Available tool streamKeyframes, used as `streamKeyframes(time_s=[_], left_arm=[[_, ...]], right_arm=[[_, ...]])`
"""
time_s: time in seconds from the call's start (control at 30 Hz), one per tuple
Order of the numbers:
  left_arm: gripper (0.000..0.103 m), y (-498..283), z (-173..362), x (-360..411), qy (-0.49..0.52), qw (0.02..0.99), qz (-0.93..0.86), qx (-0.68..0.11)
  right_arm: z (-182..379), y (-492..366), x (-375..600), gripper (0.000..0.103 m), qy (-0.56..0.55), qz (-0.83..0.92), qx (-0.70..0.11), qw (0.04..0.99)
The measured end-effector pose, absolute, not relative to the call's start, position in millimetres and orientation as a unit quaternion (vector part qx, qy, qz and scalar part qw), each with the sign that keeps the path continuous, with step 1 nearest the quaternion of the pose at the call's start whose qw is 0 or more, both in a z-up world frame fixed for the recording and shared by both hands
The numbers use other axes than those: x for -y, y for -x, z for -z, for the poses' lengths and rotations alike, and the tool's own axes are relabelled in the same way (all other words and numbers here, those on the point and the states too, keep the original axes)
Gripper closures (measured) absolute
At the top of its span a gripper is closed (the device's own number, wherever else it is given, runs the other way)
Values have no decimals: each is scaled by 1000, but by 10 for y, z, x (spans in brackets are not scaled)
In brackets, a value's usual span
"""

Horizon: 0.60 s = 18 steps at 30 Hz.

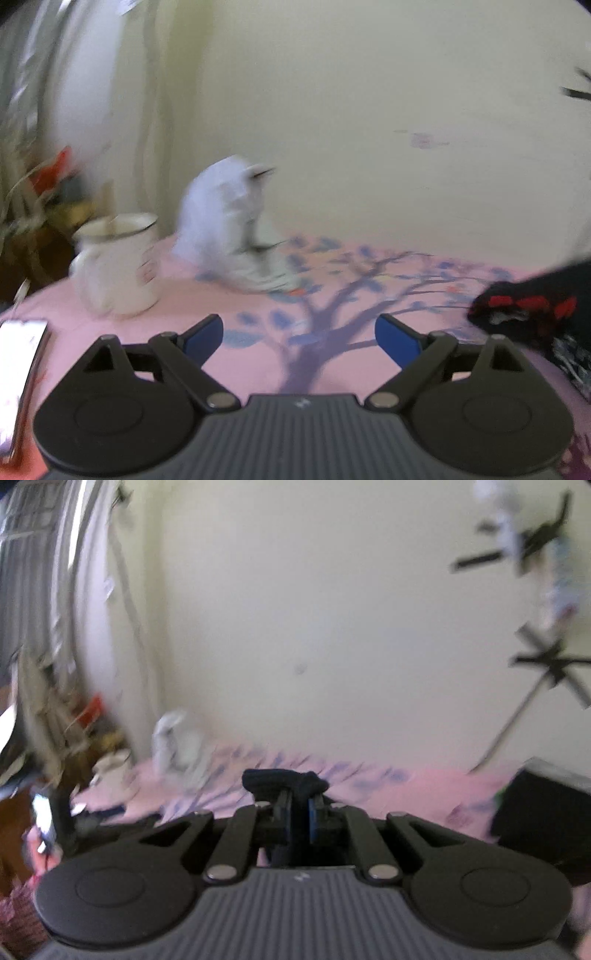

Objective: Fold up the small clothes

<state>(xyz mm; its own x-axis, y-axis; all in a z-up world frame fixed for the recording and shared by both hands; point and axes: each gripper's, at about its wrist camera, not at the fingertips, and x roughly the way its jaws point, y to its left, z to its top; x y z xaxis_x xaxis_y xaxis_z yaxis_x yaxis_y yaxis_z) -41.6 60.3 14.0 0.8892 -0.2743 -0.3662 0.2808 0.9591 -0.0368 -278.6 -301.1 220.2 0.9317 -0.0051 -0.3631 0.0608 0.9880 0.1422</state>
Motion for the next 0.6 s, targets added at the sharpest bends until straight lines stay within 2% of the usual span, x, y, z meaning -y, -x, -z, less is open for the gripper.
streamKeyframes(time_s=[0.1, 0.2, 0.37, 0.47, 0.5, 0.53, 0.57, 0.6], left_arm=[[11, 654, -232, -346, -58, 967, 213, -127], [1, 1025, -313, -36, -120, 952, 282, -8], [2, 1338, -270, 607, -242, 902, 353, 64], [18, 1291, -223, 877, -261, 889, 374, 45], [30, 1241, -236, 974, -257, 889, 378, 30], [50, 1211, -254, 1052, -255, 889, 379, 20], [61, 1167, -273, 1119, -254, 889, 380, 10], [84, 1131, -310, 1189, -252, 890, 379, 2]], right_arm=[[-2338, 2941, 3217, 103, -81, 52, -173, 980], [-2376, 3102, 3276, 103, -84, 62, -162, 981], [-2451, 3277, 3211, 103, -73, 51, -143, 986], [-2491, 3385, 3160, 103, -60, 49, -130, 988], [-2533, 3436, 3161, 103, -59, 48, -126, 989], [-2566, 3486, 3162, 103, -58, 47, -122, 990], [-2578, 3529, 3163, 103, -57, 48, -119, 990], [-2593, 3576, 3161, 103, -56, 48, -114, 991]])
